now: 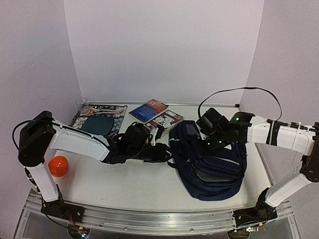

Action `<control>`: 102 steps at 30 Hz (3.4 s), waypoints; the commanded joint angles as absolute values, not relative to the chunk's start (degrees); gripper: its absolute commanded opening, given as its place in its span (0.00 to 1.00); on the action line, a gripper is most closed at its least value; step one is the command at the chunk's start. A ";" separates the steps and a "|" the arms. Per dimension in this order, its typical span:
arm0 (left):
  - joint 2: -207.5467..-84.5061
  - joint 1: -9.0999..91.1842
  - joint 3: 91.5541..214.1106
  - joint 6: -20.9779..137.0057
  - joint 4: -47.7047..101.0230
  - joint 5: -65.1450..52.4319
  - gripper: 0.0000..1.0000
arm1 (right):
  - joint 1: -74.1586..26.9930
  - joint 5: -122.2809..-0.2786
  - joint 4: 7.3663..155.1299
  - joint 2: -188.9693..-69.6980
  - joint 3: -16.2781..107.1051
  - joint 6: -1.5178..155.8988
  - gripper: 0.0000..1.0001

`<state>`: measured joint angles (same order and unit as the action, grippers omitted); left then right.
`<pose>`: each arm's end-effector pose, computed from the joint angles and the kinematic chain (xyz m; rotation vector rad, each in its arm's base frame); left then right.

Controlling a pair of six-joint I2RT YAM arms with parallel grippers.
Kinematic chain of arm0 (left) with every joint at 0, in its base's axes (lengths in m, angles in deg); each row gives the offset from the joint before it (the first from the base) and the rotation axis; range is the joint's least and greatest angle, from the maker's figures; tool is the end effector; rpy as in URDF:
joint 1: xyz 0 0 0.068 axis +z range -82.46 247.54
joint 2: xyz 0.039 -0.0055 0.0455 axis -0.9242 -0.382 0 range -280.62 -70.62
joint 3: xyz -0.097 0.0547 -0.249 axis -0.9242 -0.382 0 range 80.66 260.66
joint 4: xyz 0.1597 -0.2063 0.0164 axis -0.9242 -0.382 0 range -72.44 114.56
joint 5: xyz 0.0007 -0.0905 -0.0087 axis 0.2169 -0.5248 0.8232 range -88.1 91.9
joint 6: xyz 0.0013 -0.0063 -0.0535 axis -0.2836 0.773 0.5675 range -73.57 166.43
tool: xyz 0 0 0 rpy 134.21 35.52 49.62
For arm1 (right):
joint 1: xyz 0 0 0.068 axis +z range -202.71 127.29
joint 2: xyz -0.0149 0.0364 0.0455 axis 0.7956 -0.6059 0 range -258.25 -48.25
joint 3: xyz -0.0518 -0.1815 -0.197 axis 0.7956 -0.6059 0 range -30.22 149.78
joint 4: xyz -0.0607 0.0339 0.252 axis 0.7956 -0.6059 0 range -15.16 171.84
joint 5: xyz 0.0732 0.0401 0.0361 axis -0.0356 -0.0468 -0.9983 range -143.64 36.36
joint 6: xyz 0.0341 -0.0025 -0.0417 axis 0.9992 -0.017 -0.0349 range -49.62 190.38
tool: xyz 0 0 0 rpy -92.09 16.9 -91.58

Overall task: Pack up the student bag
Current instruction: Pass from the left arm to the right, then pick up the second largest pocket of the student bag, then zip the second largest pocket of the bag in the student bag.

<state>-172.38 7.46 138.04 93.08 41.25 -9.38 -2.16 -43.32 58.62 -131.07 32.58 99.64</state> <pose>0.1872 -0.3391 0.1929 0.4109 2.2988 -1.2684 0.2063 0.2407 0.2733 -0.3454 2.3375 0.4913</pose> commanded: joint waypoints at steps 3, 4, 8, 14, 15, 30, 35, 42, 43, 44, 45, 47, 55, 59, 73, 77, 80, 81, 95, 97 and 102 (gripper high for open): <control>-168.79 7.78 138.70 79.26 43.80 -13.06 0.42 | -2.54 -42.91 59.68 -127.22 32.95 97.34 0.00; -169.24 7.72 139.06 77.65 43.80 -14.36 0.44 | -2.53 -42.98 59.83 -127.34 32.92 97.33 0.00; -172.16 7.51 140.60 70.52 43.74 -19.33 0.51 | -2.59 -43.41 60.71 -127.54 32.87 97.50 0.00; -176.70 7.42 141.54 59.44 43.64 -23.93 0.55 | -2.56 -43.90 61.48 -128.01 33.48 97.39 0.00; -177.25 7.42 141.79 57.50 43.59 -23.72 0.55 | -2.54 -44.09 61.64 -128.11 33.54 97.36 0.00; -184.07 5.08 149.65 40.55 43.63 -16.24 0.41 | -2.58 -46.73 64.17 -129.76 34.50 97.36 0.00; -185.61 4.79 150.82 38.88 43.63 -15.50 0.37 | -2.55 -47.09 64.44 -129.90 34.82 97.33 0.00; -186.28 4.79 150.53 37.25 43.63 -15.13 0.34 | -2.60 -47.25 64.53 -129.73 34.91 97.37 0.00; -186.50 4.79 150.58 37.15 43.63 -15.00 0.33 | -2.59 -47.24 64.56 -129.70 34.91 97.36 0.00; -186.72 4.79 150.69 37.07 43.63 -14.87 0.31 | -2.60 -47.27 64.59 -129.70 34.95 97.33 0.00; -186.92 4.78 150.89 37.01 43.63 -14.74 0.30 | -2.59 -47.35 64.61 -129.75 34.98 97.31 0.00; -187.33 4.79 151.22 36.77 43.66 -14.49 0.25 | -2.60 -47.45 64.62 -129.81 35.11 97.33 0.00; -185.43 4.63 149.66 37.42 43.64 -15.18 0.00 | -2.59 -46.47 64.79 -130.01 35.49 97.94 0.00; -181.36 4.44 146.46 41.35 43.55 -16.66 0.00 | -2.60 -44.07 64.79 -131.64 36.50 99.18 0.00; -171.19 -2.15 138.15 58.68 42.98 -19.90 0.00 | -2.57 -39.45 66.24 -141.52 46.53 102.78 0.00; -172.59 -4.30 141.01 60.94 42.77 -19.97 0.00 | -2.55 -40.94 68.78 -144.10 48.29 103.88 0.00; -173.87 -6.80 144.76 60.46 42.75 -20.03 0.00 | -2.56 -43.02 71.22 -146.01 48.86 104.73 0.00; -174.48 -7.50 145.88 60.30 42.75 -20.07 0.01 | -2.57 -43.65 71.85 -146.50 48.94 104.83 0.00; -170.30 -6.73 140.56 67.04 42.75 -11.89 0.33 | -2.59 -42.88 74.29 -140.03 37.87 102.62 0.05; -168.82 -5.93 139.22 68.38 42.75 -10.60 0.37 | -2.60 -42.94 74.29 -138.30 35.69 103.48 0.10; -164.56 -3.45 135.17 70.43 42.76 -8.84 0.46 | -2.02 -42.83 73.00 -133.61 32.15 105.66 0.18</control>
